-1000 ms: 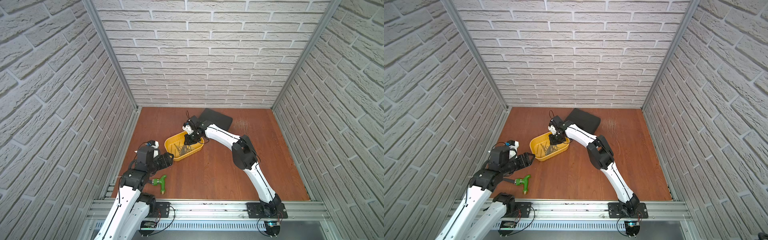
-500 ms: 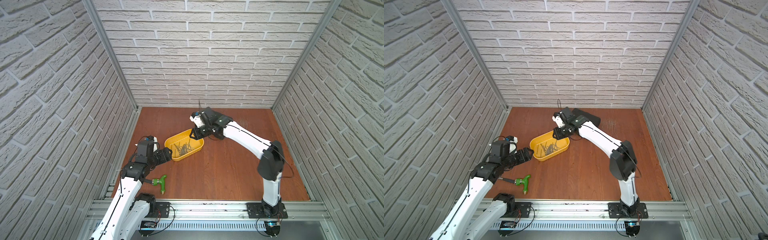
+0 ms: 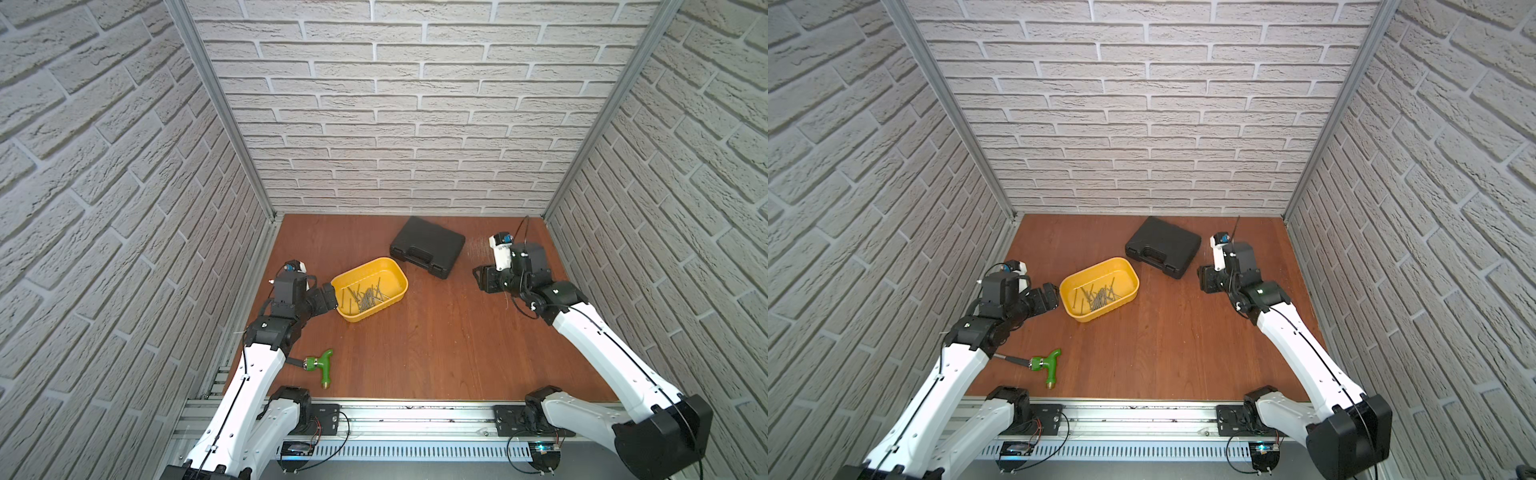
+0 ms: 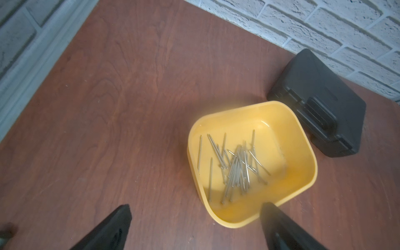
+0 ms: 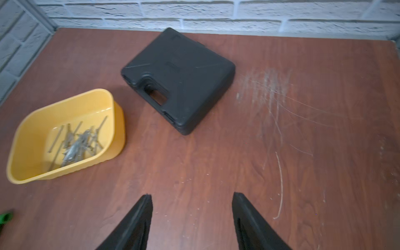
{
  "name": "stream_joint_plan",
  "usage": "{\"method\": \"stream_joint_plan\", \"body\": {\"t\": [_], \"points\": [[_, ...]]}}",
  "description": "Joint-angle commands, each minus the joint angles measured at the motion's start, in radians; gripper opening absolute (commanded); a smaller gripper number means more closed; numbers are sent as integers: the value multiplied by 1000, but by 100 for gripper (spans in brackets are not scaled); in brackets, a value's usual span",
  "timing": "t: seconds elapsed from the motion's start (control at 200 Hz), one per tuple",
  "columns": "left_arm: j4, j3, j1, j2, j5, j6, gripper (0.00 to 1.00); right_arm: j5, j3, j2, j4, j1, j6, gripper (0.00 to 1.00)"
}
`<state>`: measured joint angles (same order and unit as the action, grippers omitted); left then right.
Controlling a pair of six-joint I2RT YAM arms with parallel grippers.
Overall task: Put the nails on the desktop into the storage box
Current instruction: Reset both arms
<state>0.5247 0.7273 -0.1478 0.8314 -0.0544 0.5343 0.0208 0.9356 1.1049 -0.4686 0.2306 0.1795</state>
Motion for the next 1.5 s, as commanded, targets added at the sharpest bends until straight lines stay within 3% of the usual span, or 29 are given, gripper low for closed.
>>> {"method": "stream_joint_plan", "body": {"t": [0.0,0.165,0.39,0.63,1.065,1.265,1.395,1.49], "points": [[-125,-50,14,-6,-73,-60,98,71,-136,-38,222,-63,-72,72],[-243,-117,24,-9,-125,-125,96,57,-329,16,529,-179,-112,73],[-413,-174,44,29,-185,-272,97,34,-411,191,838,-247,-156,74],[-555,-193,195,158,-112,-301,96,24,-492,268,1080,-255,-148,74],[-1174,-331,280,521,53,-458,96,7,-609,270,1300,-252,-179,74],[-1418,-390,269,633,113,-492,96,-2,-698,345,1548,-247,-194,74],[-1509,-393,251,720,116,-515,97,-20,-695,400,1582,-236,-215,74],[-1399,-339,249,719,93,-514,98,-23,-650,390,1485,-232,-222,73]]}}
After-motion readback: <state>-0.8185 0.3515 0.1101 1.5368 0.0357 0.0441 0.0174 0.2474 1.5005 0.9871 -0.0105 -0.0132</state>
